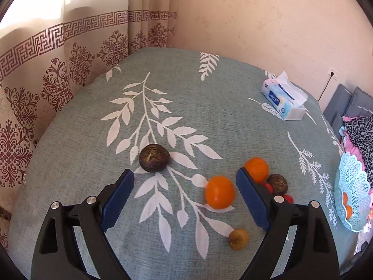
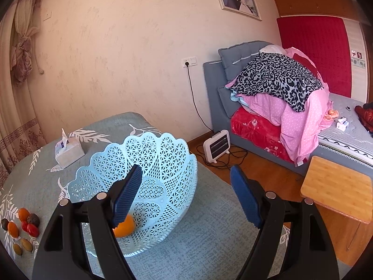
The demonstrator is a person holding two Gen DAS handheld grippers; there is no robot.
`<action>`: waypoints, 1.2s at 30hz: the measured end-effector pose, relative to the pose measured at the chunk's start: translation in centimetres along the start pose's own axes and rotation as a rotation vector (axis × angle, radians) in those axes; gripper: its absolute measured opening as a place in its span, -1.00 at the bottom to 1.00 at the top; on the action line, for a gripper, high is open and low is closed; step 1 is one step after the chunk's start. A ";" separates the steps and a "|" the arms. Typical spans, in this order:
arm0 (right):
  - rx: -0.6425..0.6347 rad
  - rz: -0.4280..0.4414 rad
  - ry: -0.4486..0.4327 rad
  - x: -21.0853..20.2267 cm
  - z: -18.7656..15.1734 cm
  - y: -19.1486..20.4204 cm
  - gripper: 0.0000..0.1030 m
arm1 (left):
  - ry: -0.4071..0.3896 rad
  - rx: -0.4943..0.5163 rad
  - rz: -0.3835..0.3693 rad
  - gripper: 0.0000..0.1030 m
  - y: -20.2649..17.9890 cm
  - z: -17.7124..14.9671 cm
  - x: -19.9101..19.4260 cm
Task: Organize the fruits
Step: 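Move the left gripper to the dark brown fruit and grasp it, then grasp the orange with the right gripper while the left gripper holds the brown fruit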
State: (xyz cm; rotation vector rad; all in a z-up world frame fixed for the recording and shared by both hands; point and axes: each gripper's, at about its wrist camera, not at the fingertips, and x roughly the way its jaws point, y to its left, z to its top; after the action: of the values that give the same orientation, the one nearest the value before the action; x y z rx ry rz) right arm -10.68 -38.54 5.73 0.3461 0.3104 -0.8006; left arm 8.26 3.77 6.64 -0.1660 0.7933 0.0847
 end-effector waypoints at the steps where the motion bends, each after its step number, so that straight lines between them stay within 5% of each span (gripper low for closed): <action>1: -0.003 -0.002 0.000 0.0 0.0 0.1 0.55 | 0.003 -0.010 0.008 0.71 0.5 0.2 0.3; 10: -0.019 -0.016 0.006 0.2 -0.2 0.4 0.55 | 0.042 -0.062 0.049 0.71 2.8 1.5 4.2; 16: -0.033 -0.026 0.002 0.1 -0.3 0.7 0.55 | 0.097 -0.065 0.041 0.31 3.0 1.4 7.1; 20: -0.057 -0.030 -0.012 -0.2 -0.4 1.2 0.55 | 0.090 -0.051 0.053 -0.15 3.0 0.9 7.4; 25: -0.116 -0.043 -0.012 -0.8 -0.4 2.5 0.55 | 0.048 -0.051 0.036 -0.19 3.4 0.3 6.0; 30: -0.205 0.085 -0.012 -3.1 -0.2 6.7 0.55 | -0.047 -0.023 0.064 -0.19 2.8 0.1 3.8; 36: -0.356 0.391 0.123 -3.3 -0.8 15.5 0.55 | -0.102 0.002 0.054 -0.19 2.2 -0.1 2.4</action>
State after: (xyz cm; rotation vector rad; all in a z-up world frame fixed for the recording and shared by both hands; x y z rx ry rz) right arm -1.51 -26.09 9.15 0.1137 0.4753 -0.3308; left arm 9.54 5.92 4.64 -0.1372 0.6960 0.1423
